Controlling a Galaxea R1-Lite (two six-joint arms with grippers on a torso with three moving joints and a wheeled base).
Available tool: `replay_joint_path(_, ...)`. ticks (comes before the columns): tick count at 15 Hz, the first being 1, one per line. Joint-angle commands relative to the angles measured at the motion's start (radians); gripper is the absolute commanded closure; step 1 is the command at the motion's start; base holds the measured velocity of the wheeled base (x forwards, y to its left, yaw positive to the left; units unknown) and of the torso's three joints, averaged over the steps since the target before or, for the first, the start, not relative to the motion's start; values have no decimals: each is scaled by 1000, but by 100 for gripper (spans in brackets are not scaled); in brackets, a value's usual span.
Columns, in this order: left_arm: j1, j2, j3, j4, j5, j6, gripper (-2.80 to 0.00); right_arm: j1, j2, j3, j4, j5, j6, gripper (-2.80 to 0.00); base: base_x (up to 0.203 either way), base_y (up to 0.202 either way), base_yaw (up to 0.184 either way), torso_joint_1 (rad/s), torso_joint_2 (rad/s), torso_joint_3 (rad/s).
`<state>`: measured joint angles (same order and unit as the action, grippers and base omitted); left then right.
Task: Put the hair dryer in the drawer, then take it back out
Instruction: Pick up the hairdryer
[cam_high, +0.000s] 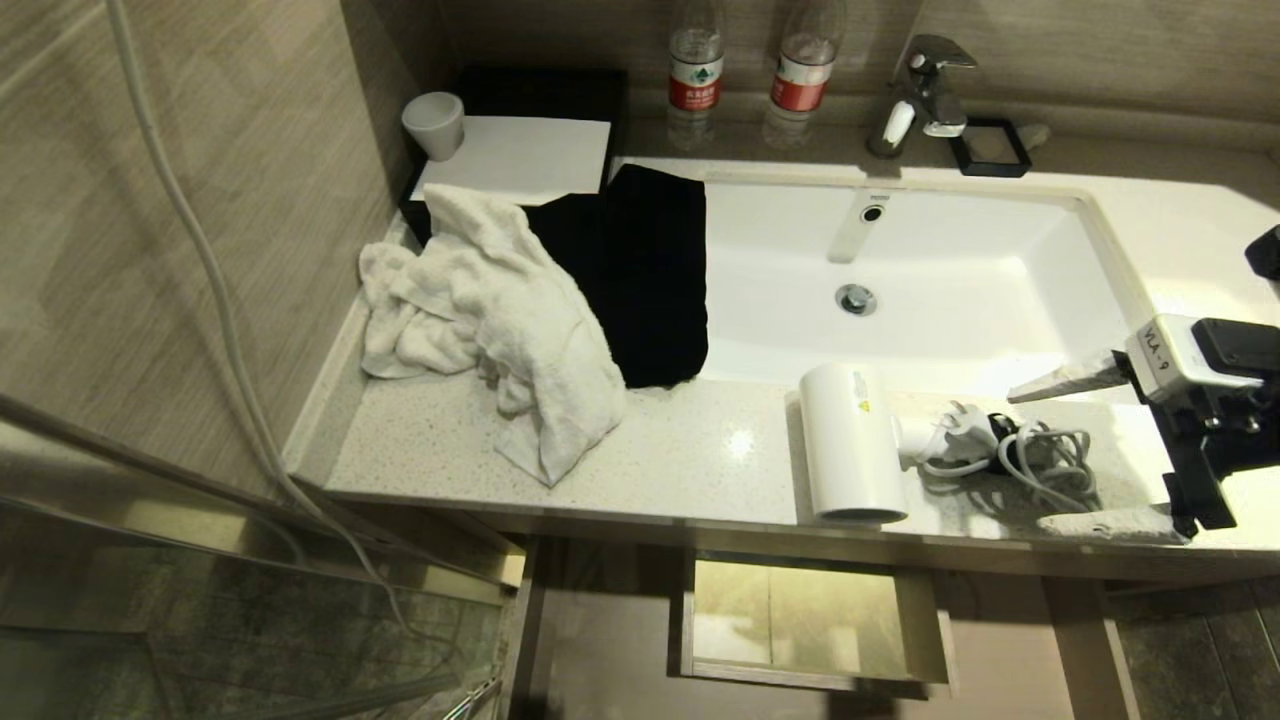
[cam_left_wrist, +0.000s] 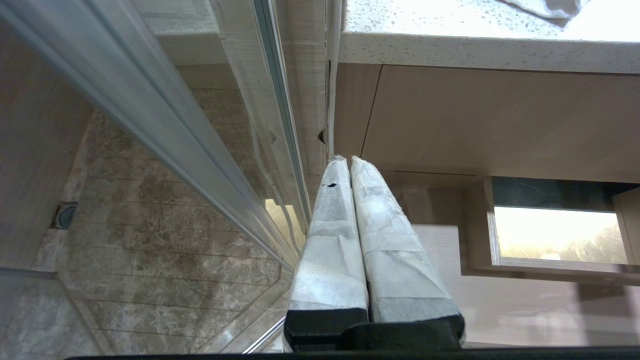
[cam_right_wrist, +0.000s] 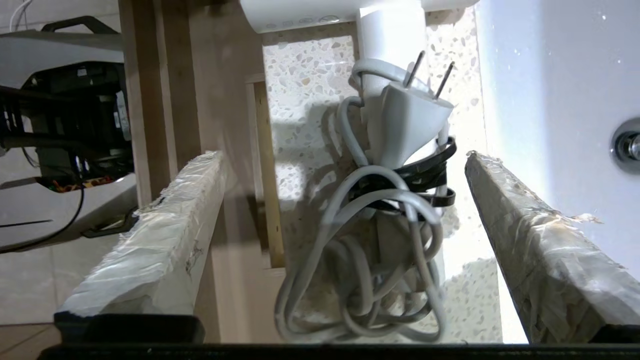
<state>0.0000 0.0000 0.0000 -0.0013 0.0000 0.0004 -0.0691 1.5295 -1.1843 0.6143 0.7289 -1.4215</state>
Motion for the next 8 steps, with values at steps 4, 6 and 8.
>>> replay_joint_path(4, 0, -2, 0, 0, 0, 0, 0, 7, 98, -76, -2, 31, -16, -280, 0, 0, 0, 0, 0, 0)
replay_joint_path(6, 0, 0, 0, 0, 0, 0, 0, 19, 149, -124, 4, 40, -27, -280, 0, 0, 0, 0, 0, 0)
replay_joint_path(8, 0, -2, 0, 0, 0, 0, 0, 28, 178, -152, 5, 40, -30, -280, 0, 0, 0, 0, 0, 0)
